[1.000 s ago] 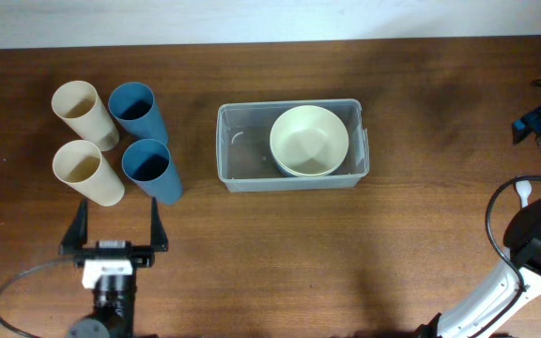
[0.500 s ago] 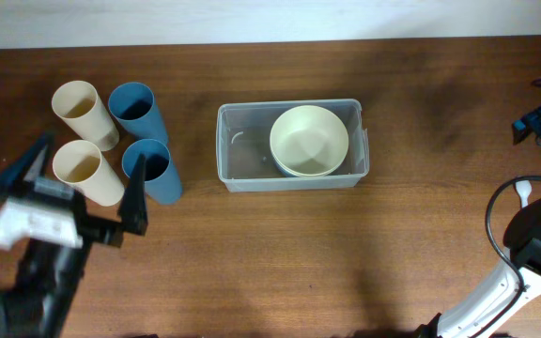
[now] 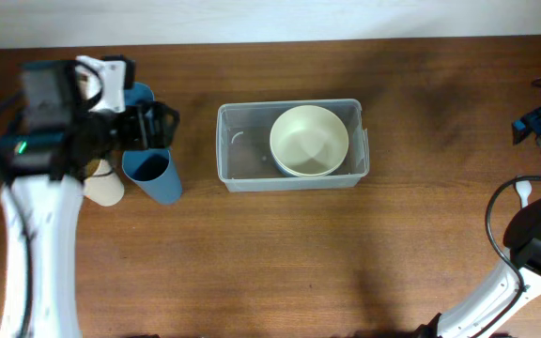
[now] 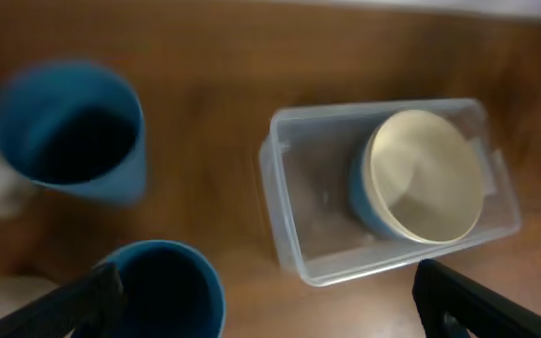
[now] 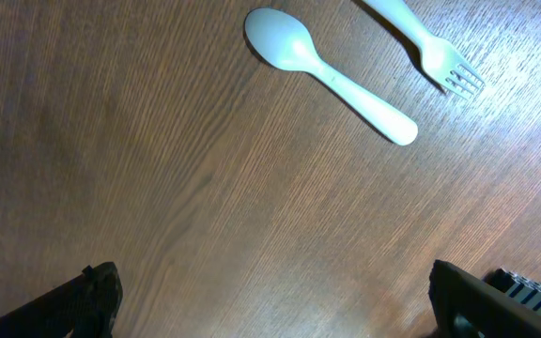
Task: Pack container
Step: 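Move the left gripper to the front blue cup and grasp it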
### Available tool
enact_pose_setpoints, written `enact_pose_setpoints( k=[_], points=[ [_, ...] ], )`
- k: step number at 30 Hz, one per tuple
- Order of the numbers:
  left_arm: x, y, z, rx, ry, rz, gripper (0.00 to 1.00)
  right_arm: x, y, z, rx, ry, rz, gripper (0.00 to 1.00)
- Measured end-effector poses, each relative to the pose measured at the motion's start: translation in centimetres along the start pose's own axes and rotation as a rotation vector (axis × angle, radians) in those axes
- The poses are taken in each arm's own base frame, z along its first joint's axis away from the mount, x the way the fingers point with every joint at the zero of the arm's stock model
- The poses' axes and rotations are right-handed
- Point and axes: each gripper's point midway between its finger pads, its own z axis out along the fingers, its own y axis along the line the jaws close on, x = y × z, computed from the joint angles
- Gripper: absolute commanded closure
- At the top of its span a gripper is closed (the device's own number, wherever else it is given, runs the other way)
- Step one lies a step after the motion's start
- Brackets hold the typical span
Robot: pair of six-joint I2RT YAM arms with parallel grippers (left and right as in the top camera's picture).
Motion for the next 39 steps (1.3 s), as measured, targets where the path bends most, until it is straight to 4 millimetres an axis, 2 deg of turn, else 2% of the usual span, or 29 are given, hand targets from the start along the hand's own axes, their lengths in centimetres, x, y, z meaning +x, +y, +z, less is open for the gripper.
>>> enact_pose_setpoints(
  k=[2, 5, 9, 12, 18, 22, 26, 32, 39],
  points=[
    [0.6, 0.1, 1.8, -0.001, 0.059, -0.037, 0.0, 0.0, 0.0, 0.0, 0.0, 0.0, 0.0, 0.01],
    [2.9, 0.0, 3.3, -0.005, 0.176, -0.086, 0.0, 0.0, 0.0, 0.0, 0.0, 0.0, 0.0, 0.01],
    [6.9, -0.1, 2.6, -0.043, 0.345, -0.143, 0.0, 0.0, 0.0, 0.0, 0.0, 0.0, 0.0, 0.01],
    [7.8, 0.1, 2.2, -0.065, 0.384, -0.158, 0.0, 0.0, 0.0, 0.0, 0.0, 0.0, 0.0, 0.01],
    [7.9, 1.1, 2.1, -0.127, 0.385, -0.149, 0.0, 0.0, 0.0, 0.0, 0.0, 0.0, 0.0, 0.01],
    [7.2, 1.7, 2.5, -0.156, 0.357, -0.13, 0.0, 0.0, 0.0, 0.0, 0.0, 0.0, 0.0, 0.01],
    [7.2, 1.7, 3.8, -0.173, 0.369, -0.088, 0.0, 0.0, 0.0, 0.0, 0.0, 0.0, 0.0, 0.01],
    [8.6, 1.7, 6.4, -0.223, 0.459, -0.02, 0.0, 0.0, 0.0, 0.0, 0.0, 0.0, 0.0, 0.01],
    [9.8, 3.2, 7.9, -0.288, 0.525, -0.016, 0.0, 0.0, 0.0, 0.0, 0.0, 0.0, 0.0, 0.01]
  ],
)
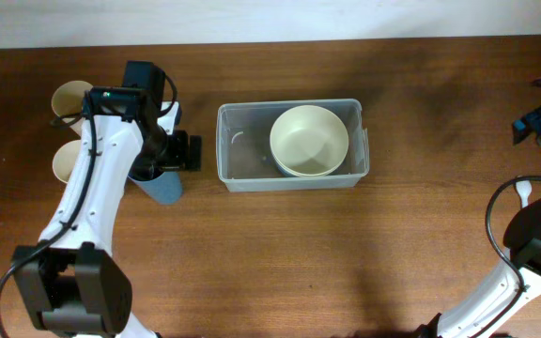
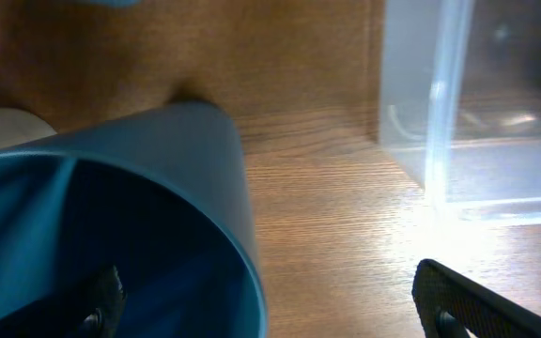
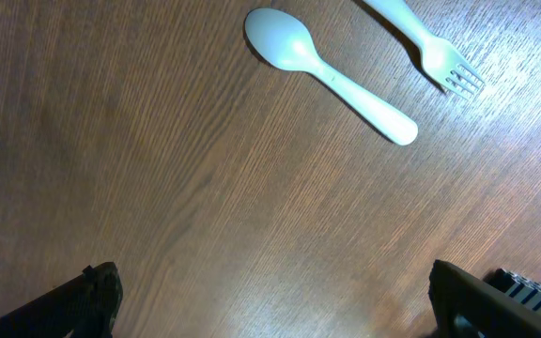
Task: Pack container
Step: 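Move the left gripper to the front blue cup and grasp it, then lift the blue cup and place it upright in the container's left end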
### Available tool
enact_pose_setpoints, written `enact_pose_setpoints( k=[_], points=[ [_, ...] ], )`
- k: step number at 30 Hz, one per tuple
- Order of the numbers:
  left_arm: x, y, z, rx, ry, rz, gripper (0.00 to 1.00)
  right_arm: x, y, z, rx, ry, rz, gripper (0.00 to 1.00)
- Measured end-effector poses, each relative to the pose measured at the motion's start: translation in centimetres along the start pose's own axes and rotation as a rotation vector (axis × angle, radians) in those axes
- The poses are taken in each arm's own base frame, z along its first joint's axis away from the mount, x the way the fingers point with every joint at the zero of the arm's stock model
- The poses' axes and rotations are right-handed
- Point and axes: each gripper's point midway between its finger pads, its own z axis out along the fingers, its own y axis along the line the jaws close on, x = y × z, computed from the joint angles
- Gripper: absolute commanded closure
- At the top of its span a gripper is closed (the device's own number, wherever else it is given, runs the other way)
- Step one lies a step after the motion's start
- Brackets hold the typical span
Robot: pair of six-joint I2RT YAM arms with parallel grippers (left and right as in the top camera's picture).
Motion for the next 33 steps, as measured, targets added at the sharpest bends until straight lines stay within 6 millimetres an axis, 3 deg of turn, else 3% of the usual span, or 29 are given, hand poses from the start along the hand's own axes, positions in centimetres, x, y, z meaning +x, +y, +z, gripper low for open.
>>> enact_pose_setpoints(
  k=[9, 10, 11, 12, 14, 17, 27, 29, 33],
  points=[
    [0.2, -0.2, 1.0, 0.01, 0.033, -0.002, 0.0, 0.0, 0.0, 0.0, 0.0, 0.0, 0.0, 0.01],
    [0.2, -0.2, 1.0, 0.013, 0.034, -0.002, 0.05, 0.0, 0.0, 0.0, 0.0, 0.0, 0.0, 0.01],
    [0.2, -0.2, 1.0, 0.014, 0.034, -0.002, 0.35, 0.0, 0.0, 0.0, 0.0, 0.0, 0.0, 0.01],
    [0.2, -0.2, 1.0, 0.015, 0.036, -0.001, 0.53, 0.0, 0.0, 0.0, 0.0, 0.0, 0.0, 0.01],
    [0.3, -0.3, 1.0, 0.019, 0.04, -0.006, 0.76, 0.0, 0.0, 0.0, 0.0, 0.0, 0.0, 0.01],
    [0.5, -0.3, 1.0, 0.02, 0.048, -0.006, 0.98, 0.0, 0.0, 0.0, 0.0, 0.0, 0.0, 0.01],
    [1.9, -1.3, -0.1, 0.072, 0.111, -0.048, 0.98, 0.0, 0.0, 0.0, 0.0, 0.0, 0.0, 0.01],
    [1.7, -1.9, -1.3, 0.1, 0.112, -0.054, 0.99, 0.0, 0.0, 0.0, 0.0, 0.0, 0.0, 0.01],
    [-1.2, -3.3, -6.3, 0.145, -0.026, -0.033, 0.99, 0.0, 0.0, 0.0, 0.0, 0.0, 0.001, 0.01]
  ],
)
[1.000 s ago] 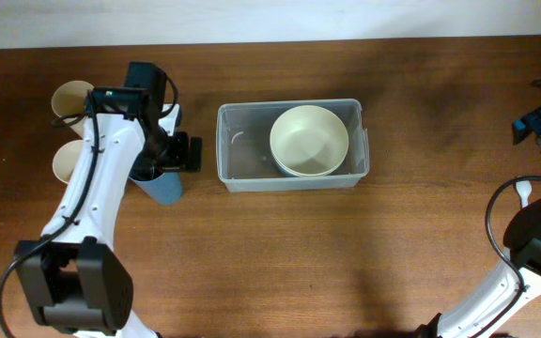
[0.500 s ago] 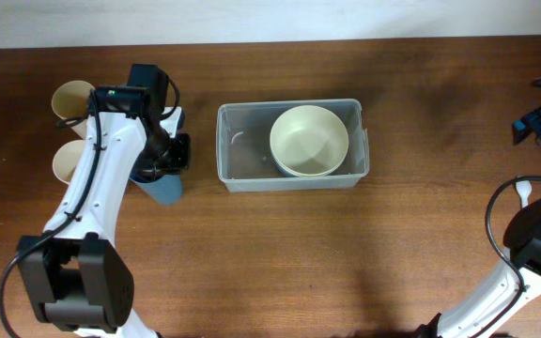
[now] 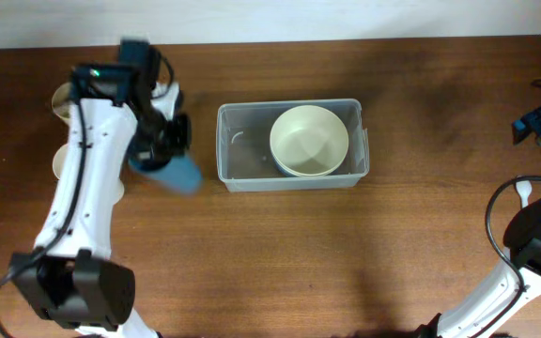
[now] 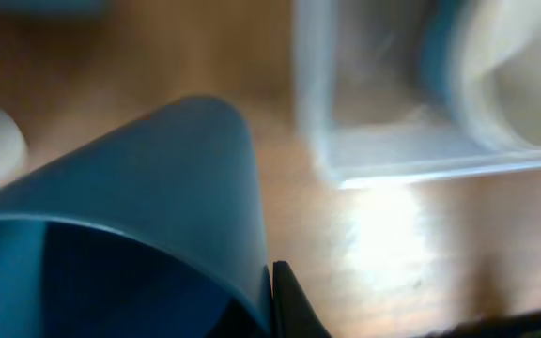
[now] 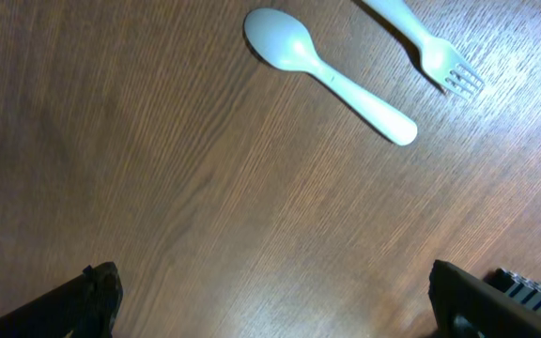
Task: Pack container
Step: 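Lift the blue cup and place it upright in the container's left end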
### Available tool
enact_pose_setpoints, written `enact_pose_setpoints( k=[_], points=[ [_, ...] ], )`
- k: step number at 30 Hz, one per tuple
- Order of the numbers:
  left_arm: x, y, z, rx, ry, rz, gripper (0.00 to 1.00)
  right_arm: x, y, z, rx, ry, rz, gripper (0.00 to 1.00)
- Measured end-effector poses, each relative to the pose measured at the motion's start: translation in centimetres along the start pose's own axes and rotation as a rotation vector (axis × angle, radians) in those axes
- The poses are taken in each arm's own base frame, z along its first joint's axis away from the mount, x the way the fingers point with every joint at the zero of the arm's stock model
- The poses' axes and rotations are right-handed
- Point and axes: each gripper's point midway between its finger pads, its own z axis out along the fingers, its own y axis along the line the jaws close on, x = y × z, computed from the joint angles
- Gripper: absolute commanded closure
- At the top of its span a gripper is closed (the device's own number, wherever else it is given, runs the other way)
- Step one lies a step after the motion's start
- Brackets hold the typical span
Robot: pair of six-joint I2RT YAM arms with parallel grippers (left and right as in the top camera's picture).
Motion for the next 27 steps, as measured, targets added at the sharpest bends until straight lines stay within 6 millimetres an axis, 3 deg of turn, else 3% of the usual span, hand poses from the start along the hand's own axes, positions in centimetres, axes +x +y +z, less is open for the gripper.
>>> enact_pose_setpoints(
  k=[3, 6, 10, 16, 24, 27],
  points=[
    [-2.2, -2.3, -4.8, 0.029, -0.147, 0.056, 0.98, 0.0, 0.0, 0.0, 0.001, 0.0, -0.001, 0.01],
    [-3.1, -4.5, -8.3, 0.045, -0.256, 0.111, 0.98, 0.0, 0.0, 0.0, 0.0, 0.0, -0.001, 0.01],
    [-3.0, -6.6, -9.8, 0.034, -0.312, 0.177, 0.98, 0.0, 0.0, 0.0, 0.0, 0.0, 0.0, 0.01],
    [-3.5, -9.5, -8.1, 0.008, -0.313, 0.259, 0.98, 0.0, 0.0, 0.0, 0.0, 0.0, 0.0, 0.01],
    [-5.2, -10.3, -0.7, -0.034, -0.167, 0.274, 0.98, 0.0, 0.0, 0.0, 0.0, 0.0, -0.001, 0.01],
    [-5.9, -10.8, 0.2, -0.032, -0.179, 0.289, 0.98, 0.0, 0.0, 0.0, 0.0, 0.0, 0.0, 0.01]
  ],
)
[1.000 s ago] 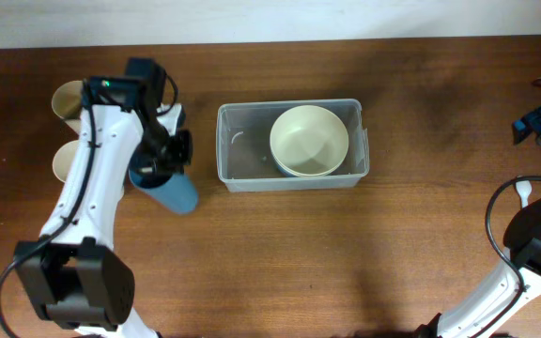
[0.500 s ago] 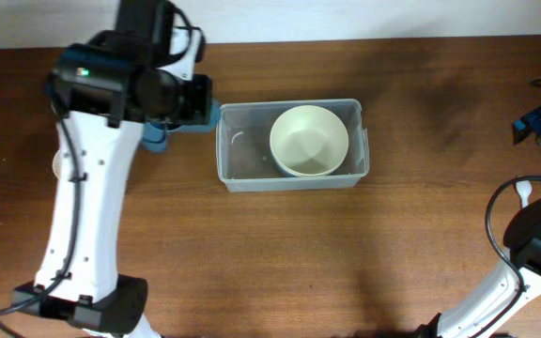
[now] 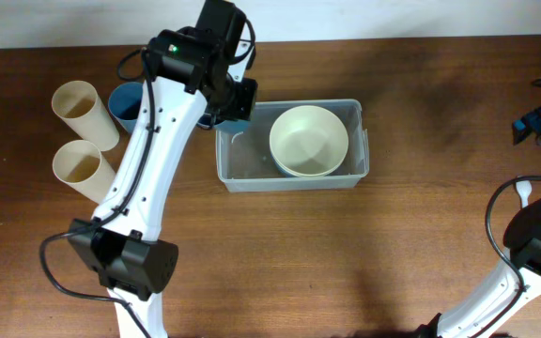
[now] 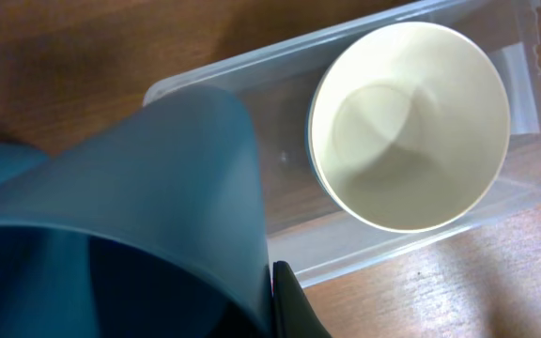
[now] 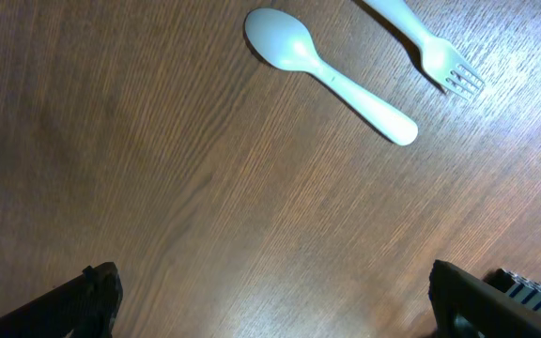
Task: Pack container
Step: 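Lift the blue cup and place it upright in the container's left end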
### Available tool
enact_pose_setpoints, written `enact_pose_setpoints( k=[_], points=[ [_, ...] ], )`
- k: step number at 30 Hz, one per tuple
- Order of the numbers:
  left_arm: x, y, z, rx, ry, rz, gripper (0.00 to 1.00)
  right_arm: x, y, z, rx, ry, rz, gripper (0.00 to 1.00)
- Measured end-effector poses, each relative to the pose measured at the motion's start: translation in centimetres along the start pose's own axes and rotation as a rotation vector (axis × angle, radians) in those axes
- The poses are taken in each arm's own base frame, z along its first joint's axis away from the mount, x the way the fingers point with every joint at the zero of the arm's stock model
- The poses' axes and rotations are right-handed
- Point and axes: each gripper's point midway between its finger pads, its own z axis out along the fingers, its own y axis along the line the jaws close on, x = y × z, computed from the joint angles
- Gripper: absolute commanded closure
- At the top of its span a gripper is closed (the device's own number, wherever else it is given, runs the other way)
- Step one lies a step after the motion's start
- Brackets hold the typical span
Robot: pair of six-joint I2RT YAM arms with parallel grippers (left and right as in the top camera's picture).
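My left gripper (image 3: 226,99) is shut on a blue cup (image 4: 139,207) and holds it over the left end of the clear plastic container (image 3: 244,158). Only one black finger (image 4: 287,305) shows in the left wrist view, pressed against the cup's wall. A cream bowl (image 3: 309,141) sits in the container's right half, with the bowl (image 4: 408,122) and the container's rim (image 4: 205,80) both seen below the cup. At the far right, my right gripper (image 5: 275,291) hangs open over bare wood, holding nothing.
A second blue cup (image 3: 125,103) and two beige cups (image 3: 78,101) (image 3: 81,167) stand at the left of the table. A white spoon (image 5: 332,68) and a white fork (image 5: 430,47) lie on the wood under the right gripper.
My left gripper has moved with the blue cup from beside the container's left wall to above its far left corner. The right arm has not moved.
First my left gripper was open above the cups at the left. Then its jaws stood either side of a standing blue cup. Then it was shut on that cup, tilted beside the container, and now it holds the cup over the container's left end.
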Motion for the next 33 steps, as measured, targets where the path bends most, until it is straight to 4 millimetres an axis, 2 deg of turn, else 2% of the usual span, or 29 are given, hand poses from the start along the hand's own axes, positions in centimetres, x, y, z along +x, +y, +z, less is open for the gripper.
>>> enact_pose_setpoints(
  k=[6, 18, 21, 28, 30, 33],
  points=[
    [-0.9, -0.4, 0.0, 0.02, -0.036, 0.031, 0.99, 0.0, 0.0, 0.0, 0.0, 0.0, -0.001, 0.01],
    [0.4, -1.2, 0.3, 0.049, 0.021, 0.053, 0.98, 0.0, 0.0, 0.0, 0.0, 0.0, 0.0, 0.01],
    [0.6, -1.3, 1.3, 0.048, 0.048, 0.055, 0.98, 0.0, 0.0, 0.0, 0.0, 0.0, 0.0, 0.01],
    [0.3, -1.1, 5.7, 0.035, 0.099, 0.053, 0.98, 0.0, 0.0, 0.0, 0.0, 0.0, 0.0, 0.01],
    [0.3, -1.1, 6.4, 0.033, 0.106, 0.053, 0.87, 0.0, 0.0, 0.0, 0.0, 0.0, 0.0, 0.01],
    [0.2, -1.0, 6.7, 0.03, 0.105, 0.058, 0.85, 0.0, 0.0, 0.0, 0.0, 0.0, 0.0, 0.01]
  ],
)
